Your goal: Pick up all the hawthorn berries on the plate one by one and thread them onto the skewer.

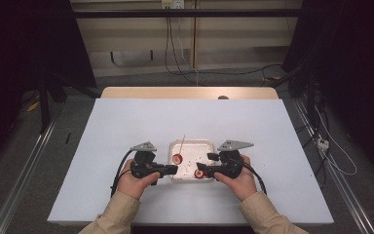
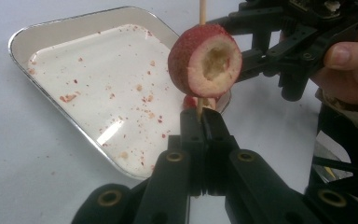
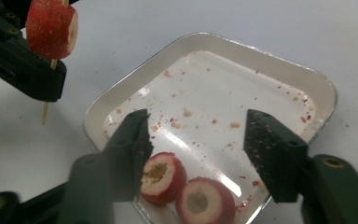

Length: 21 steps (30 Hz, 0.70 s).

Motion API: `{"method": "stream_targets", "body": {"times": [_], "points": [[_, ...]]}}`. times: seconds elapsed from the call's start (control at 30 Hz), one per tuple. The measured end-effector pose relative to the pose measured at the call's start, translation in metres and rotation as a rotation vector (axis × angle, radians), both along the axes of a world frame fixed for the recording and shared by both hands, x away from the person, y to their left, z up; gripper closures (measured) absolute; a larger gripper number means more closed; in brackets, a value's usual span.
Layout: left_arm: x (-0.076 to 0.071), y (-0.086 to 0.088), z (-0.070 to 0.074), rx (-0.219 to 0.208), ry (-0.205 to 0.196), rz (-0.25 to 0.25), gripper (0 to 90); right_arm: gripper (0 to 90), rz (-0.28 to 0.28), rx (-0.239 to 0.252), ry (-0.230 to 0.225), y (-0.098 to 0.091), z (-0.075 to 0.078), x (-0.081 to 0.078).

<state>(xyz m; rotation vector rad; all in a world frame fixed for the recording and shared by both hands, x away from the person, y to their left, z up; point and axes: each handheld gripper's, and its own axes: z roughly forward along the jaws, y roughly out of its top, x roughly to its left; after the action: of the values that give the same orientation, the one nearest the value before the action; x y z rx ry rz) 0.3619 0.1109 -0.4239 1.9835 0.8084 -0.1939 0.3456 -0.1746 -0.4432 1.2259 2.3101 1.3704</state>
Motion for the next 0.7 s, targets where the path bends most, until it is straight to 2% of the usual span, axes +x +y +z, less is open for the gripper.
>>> {"method": "stream_targets", "body": {"times": [0.3,0.4,0.5,0.7], "points": [[0.000,-0.001,-0.001,0.007,0.001,0.000,89.3,58.1,0.056,-0.021,0.007,0.006,-0.007,-0.004],[0.000,-0.001,-0.001,0.008,0.001,-0.002,89.3,58.5,0.065,-0.017,0.011,0.006,-0.008,-0.005],[0.000,-0.002,-0.001,0.013,0.004,-0.009,89.3,59.3,0.070,-0.038,0.013,0.008,-0.011,-0.006],[0.000,-0.002,-0.002,0.012,0.004,-0.008,89.3,62.5,0.079,-0.025,0.015,0.012,-0.015,-0.006]]}}
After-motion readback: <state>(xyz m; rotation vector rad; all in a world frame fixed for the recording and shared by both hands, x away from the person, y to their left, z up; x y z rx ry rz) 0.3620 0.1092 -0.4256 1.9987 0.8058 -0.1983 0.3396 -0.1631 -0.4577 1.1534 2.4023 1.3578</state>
